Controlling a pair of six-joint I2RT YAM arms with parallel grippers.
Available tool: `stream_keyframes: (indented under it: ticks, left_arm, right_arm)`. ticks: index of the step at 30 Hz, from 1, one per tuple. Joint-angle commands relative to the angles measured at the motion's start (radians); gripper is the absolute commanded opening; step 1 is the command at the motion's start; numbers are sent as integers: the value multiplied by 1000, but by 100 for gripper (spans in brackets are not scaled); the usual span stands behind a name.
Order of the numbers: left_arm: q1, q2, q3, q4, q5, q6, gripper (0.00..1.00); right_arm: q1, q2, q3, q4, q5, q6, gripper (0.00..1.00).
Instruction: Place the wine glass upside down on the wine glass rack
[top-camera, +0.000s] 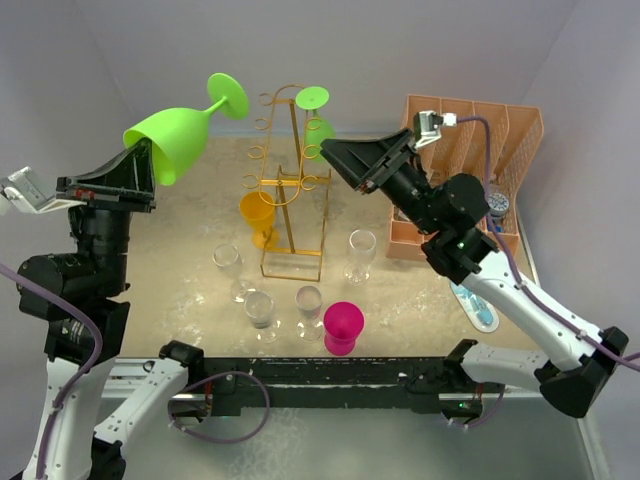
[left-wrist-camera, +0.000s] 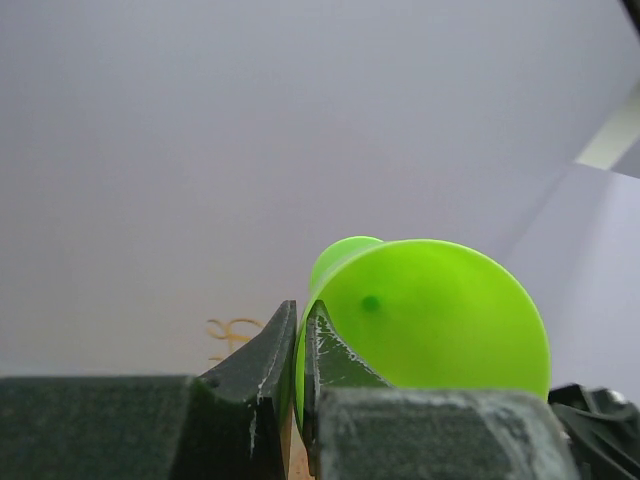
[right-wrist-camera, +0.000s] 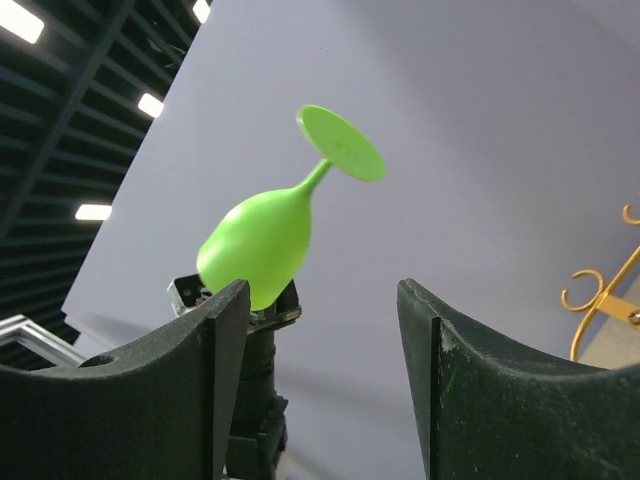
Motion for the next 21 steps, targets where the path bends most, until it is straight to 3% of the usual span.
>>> stream_keyframes:
  ticks: [1, 4, 8, 21]
  left_arm:
    - [7, 24, -13, 184, 229, -55, 0]
    - [7, 39, -28, 246, 382, -72, 0]
    - [7, 78, -38, 303, 512, -111, 0]
    - [7, 96, -67, 352, 551, -128, 0]
  right_arm:
    - [63, 36, 67, 56, 96, 109, 62]
    - [102, 65, 70, 84, 115, 139, 62]
    - [141, 125, 109, 182, 30, 128, 64]
    - [243, 147, 117, 171, 183, 226, 62]
